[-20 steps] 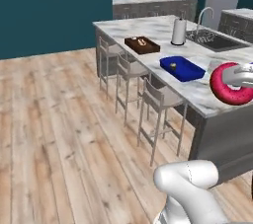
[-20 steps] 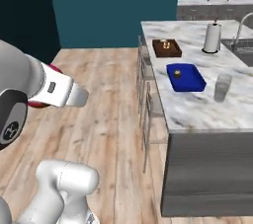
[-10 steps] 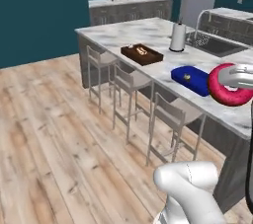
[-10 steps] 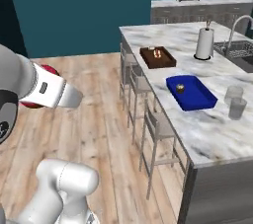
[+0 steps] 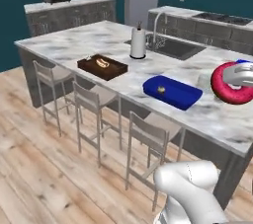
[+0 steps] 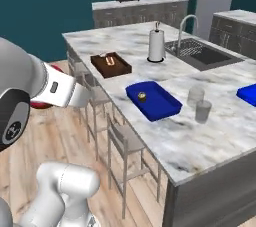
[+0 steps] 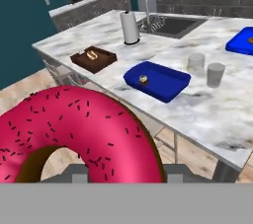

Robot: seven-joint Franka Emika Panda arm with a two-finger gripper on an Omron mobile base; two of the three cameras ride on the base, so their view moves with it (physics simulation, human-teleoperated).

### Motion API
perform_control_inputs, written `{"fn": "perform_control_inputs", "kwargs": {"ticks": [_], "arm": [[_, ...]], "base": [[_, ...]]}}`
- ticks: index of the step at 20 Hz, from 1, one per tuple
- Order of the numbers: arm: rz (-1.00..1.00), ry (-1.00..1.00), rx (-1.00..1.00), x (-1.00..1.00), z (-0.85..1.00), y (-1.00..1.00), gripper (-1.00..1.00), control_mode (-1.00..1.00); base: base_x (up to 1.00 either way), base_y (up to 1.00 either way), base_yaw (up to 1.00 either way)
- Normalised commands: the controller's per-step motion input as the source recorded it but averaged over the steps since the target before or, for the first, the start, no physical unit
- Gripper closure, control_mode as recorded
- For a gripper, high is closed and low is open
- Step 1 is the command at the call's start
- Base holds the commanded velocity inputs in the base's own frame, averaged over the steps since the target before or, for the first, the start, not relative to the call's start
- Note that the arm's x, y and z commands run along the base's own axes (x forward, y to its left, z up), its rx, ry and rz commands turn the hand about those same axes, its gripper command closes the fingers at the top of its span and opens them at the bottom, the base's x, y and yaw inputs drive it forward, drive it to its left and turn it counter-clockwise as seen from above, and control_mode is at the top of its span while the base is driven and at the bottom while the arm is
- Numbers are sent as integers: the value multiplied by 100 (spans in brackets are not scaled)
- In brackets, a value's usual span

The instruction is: Take the cupcake and donut from the fridge and place them on the empty tray on the dining counter.

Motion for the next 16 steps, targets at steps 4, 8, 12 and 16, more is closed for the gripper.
{"fn": "perform_control_inputs", "kwargs": {"ticks": [4, 8, 12, 16], "arm": [[0, 0, 0, 0, 0, 0, 100, 100], [0, 0, 0, 0, 0, 0, 100, 100], [0, 0, 0, 0, 0, 0, 100, 100], [0, 0, 0, 0, 0, 0, 100, 100]], "base": [[35, 35, -68], [21, -9, -62], [81, 62, -55], [100, 42, -42]]}}
